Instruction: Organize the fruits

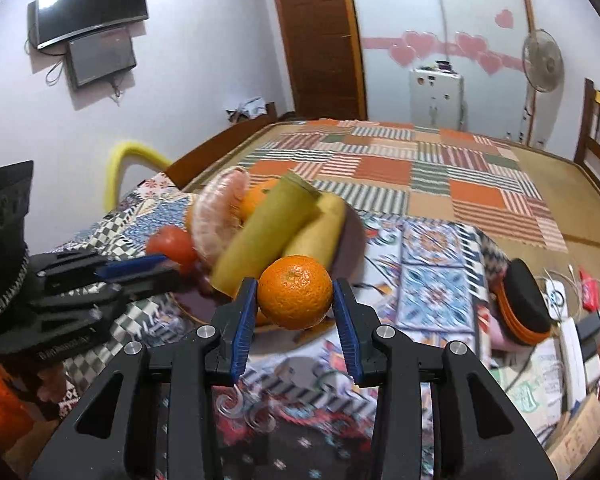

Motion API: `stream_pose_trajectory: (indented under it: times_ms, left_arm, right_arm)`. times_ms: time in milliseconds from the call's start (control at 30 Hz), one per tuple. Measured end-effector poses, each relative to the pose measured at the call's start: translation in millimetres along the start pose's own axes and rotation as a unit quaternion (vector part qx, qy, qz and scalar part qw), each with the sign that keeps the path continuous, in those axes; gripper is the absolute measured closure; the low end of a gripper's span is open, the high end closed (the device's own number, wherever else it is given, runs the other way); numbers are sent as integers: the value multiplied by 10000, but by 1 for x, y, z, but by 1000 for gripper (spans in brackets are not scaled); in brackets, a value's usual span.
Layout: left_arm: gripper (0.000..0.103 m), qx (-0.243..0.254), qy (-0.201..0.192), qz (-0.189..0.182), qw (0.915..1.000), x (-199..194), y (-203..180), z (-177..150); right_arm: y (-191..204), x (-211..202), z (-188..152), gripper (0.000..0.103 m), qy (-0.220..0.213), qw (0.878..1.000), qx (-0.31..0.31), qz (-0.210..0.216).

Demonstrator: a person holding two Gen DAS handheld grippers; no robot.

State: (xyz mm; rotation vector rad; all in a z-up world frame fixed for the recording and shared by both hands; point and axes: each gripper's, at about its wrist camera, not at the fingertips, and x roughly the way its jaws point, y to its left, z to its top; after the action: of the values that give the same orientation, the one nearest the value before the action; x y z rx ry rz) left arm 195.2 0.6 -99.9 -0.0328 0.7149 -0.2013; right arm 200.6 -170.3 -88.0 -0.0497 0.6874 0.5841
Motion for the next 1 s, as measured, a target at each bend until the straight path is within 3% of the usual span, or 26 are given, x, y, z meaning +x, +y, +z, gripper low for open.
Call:
stream_pose_trajectory:
  times_ms: [767,1000]
  left_arm:
    - [83,80,138,-88,9998,23,-5,-3]
    - [72,190,133,-73,9997,25,-11,-2]
  right_arm:
    - [12,30,9,68,150,9995,-269,-10]
    - [11,29,8,67,192,9994,-285,-7]
